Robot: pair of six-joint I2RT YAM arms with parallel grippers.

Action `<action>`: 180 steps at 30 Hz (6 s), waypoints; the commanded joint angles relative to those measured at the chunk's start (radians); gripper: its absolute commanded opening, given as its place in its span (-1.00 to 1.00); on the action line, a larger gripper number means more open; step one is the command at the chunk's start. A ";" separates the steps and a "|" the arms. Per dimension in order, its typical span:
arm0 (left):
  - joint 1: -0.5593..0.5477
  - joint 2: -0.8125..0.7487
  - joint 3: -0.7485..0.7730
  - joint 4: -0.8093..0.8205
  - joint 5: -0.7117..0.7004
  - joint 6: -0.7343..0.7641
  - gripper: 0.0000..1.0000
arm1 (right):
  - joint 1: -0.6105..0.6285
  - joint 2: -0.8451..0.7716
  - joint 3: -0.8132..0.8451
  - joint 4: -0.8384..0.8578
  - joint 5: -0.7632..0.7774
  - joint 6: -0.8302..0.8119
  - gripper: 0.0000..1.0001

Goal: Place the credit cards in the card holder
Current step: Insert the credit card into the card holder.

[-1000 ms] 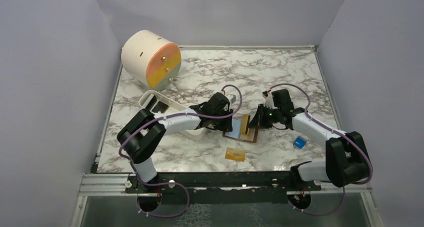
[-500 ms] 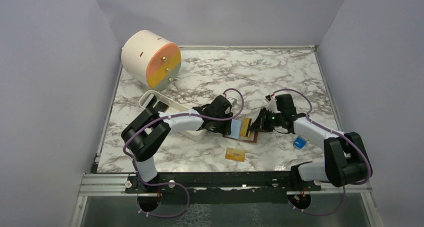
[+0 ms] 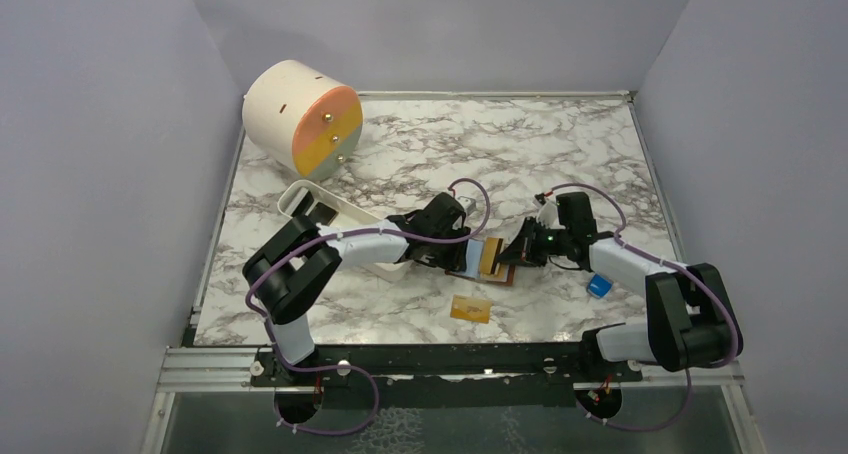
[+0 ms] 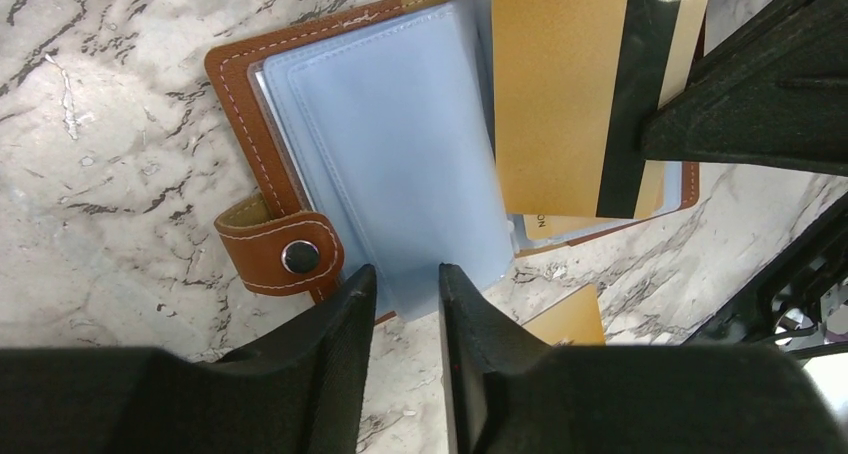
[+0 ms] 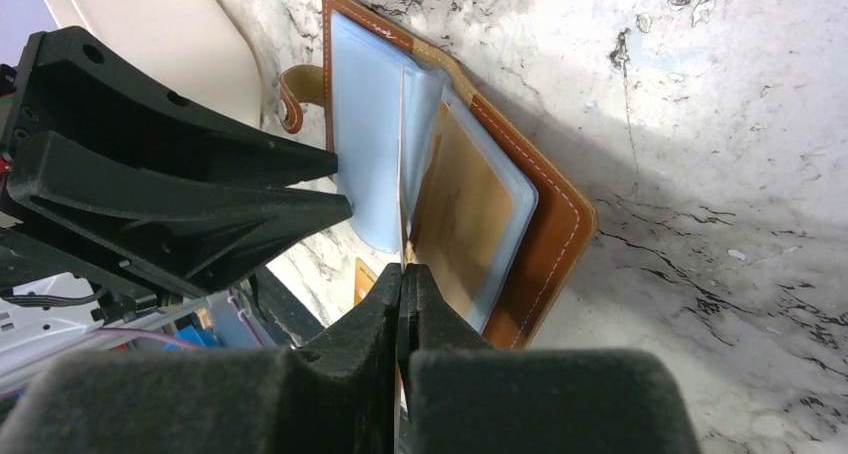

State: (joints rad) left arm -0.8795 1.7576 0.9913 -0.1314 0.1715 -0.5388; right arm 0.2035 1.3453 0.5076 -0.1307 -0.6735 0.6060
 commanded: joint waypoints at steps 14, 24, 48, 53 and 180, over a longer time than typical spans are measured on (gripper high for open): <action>-0.010 -0.064 0.007 -0.078 -0.113 0.024 0.07 | -0.013 -0.028 -0.019 0.042 -0.070 0.034 -0.98; -0.011 -0.027 -0.003 -0.046 -0.064 -0.003 0.07 | -0.012 0.004 -0.047 0.093 -0.046 0.052 -0.98; -0.014 -0.022 -0.045 -0.017 -0.022 -0.041 0.03 | -0.012 0.042 -0.139 0.225 -0.073 0.072 -0.98; -0.015 -0.019 -0.042 -0.014 -0.014 -0.040 0.02 | -0.012 0.058 -0.142 0.261 -0.111 0.057 -0.98; -0.072 0.012 -0.074 0.123 -0.016 -0.193 -0.19 | -0.012 -0.015 -0.032 -0.007 0.177 -0.061 -0.36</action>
State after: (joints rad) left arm -0.9428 1.7454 0.9268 -0.0208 0.1493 -0.7269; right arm 0.1905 1.3613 0.4736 -0.0650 -0.5591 0.6079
